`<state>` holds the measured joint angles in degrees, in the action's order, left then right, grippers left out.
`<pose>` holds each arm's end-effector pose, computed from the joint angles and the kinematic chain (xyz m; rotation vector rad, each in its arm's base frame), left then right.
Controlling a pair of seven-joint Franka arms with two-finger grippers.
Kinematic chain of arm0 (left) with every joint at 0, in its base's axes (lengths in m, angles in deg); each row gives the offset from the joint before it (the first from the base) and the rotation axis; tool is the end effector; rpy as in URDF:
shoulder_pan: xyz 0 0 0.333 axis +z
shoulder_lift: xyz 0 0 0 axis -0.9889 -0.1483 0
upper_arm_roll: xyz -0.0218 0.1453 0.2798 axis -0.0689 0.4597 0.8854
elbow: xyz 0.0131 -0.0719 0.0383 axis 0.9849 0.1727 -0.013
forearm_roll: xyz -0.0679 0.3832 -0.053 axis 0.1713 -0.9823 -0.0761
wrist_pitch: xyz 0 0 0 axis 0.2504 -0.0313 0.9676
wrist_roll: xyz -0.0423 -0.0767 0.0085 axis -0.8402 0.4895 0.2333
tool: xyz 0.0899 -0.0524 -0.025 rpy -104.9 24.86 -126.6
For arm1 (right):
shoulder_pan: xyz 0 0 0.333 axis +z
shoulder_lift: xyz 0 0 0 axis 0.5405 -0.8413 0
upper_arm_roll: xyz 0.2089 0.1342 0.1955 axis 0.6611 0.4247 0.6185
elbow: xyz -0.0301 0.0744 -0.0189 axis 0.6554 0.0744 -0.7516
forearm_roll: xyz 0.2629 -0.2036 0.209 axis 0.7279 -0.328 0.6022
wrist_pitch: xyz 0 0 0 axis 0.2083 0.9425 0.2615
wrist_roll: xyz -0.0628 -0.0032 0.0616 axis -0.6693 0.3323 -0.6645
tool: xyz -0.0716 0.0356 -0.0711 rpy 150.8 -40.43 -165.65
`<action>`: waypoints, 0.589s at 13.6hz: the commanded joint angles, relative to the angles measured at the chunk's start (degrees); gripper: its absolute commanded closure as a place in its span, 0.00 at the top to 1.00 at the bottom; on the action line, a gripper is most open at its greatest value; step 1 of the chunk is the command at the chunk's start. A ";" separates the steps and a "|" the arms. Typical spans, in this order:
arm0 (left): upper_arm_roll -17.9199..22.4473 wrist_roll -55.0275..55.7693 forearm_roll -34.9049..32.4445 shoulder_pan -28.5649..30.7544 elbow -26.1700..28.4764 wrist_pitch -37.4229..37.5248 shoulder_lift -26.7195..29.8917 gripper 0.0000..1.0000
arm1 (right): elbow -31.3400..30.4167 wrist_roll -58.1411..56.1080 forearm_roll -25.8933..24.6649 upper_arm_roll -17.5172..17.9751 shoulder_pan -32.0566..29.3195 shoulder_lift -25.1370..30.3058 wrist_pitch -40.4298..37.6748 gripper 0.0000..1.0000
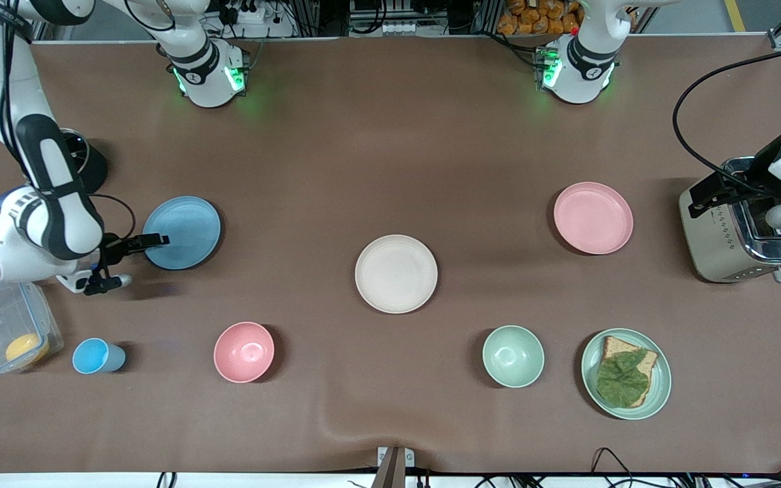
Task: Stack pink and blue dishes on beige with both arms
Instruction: 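Reach the right gripper down to the blue plate's rim, then grasp the blue plate rim with the right gripper and lift it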
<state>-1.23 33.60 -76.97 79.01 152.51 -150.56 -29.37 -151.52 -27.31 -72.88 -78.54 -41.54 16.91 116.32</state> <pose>0.5778 -0.0209 0.5866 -3.1390 -0.0050 -0.1179 0.5604 -0.1231 0.1586 -2.6895 -0.2873 0.5502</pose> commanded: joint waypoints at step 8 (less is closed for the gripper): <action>-0.20 -0.90 -1.30 0.27 -0.88 1.04 -0.27 1.00 | 6.99 -13.83 0.78 -0.21 -1.28 -2.65 -5.83 0.00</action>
<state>-1.23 33.60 -76.97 79.01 152.52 -150.53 -29.38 -147.99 -40.48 -72.83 -79.03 -42.37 15.26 113.96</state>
